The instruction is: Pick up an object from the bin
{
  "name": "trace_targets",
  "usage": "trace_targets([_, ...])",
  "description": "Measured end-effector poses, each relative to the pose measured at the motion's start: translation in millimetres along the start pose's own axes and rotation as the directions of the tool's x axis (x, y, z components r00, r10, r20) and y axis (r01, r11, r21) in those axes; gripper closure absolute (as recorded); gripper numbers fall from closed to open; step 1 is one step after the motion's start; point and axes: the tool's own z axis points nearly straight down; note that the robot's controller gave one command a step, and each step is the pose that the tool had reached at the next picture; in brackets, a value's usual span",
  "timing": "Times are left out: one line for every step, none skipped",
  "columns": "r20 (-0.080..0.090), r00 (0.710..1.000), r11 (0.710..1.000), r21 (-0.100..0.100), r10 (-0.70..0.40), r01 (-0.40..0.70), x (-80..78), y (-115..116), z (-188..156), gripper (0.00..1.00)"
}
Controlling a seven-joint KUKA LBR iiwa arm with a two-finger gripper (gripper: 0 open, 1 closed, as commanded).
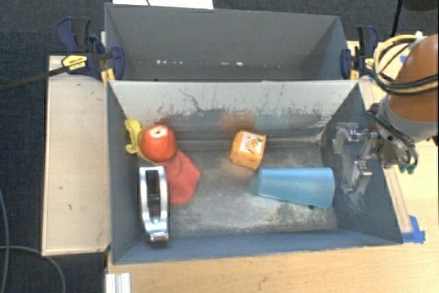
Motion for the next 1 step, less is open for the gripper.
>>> trace_targets([0.008,1.0,1.0,0.002,-0.004,0.004,-1.7,0.6,-4.5,0.0])
